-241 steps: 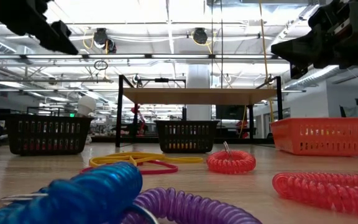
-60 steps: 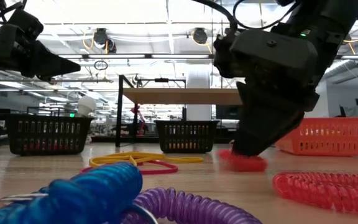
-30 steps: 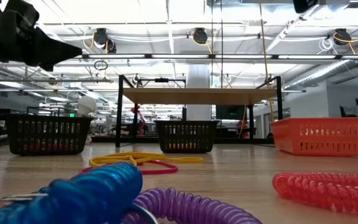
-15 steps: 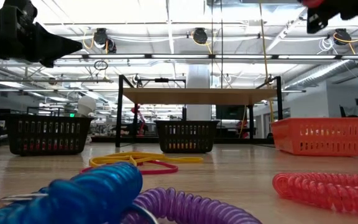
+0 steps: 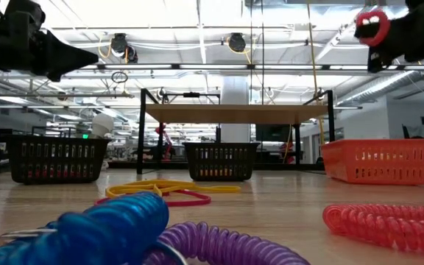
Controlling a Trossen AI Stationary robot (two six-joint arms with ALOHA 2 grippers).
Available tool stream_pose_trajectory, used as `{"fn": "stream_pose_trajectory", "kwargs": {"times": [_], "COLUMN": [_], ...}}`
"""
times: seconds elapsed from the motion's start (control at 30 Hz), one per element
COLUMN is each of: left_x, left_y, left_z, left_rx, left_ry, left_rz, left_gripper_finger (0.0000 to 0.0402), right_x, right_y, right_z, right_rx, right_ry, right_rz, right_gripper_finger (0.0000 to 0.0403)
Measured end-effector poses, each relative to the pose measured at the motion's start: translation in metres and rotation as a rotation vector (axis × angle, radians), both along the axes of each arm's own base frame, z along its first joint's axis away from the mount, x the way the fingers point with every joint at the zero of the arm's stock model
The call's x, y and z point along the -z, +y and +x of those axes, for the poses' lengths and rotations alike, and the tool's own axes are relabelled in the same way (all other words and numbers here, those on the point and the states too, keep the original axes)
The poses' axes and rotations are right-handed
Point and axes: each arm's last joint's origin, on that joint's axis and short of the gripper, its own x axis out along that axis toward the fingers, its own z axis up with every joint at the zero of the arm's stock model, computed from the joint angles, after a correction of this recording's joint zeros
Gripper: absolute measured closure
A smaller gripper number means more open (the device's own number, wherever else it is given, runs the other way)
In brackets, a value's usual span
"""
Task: Pick & Place Office Desk Supplies
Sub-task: Put the red spring keychain into the right black basket
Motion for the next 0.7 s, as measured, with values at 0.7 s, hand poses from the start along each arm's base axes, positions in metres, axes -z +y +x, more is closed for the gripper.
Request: {"fn": "stream_pose_trajectory", "kwargs": {"times": [0.7], "left_x": [-0.001], "left_y": [0.0], "left_z": [0.0], "left_rx": [-0.014], "left_ry": [0.005], "left_rz": [0.03], "left_gripper_finger": [0.0378], "right_x": [-0.108], "right_y": [0.011], "right_z": [0.077], "right_rx": [0.171], "right_ry": [0.322], "right_rz": [-0.014], "right_gripper_finger": [0.0394]}}
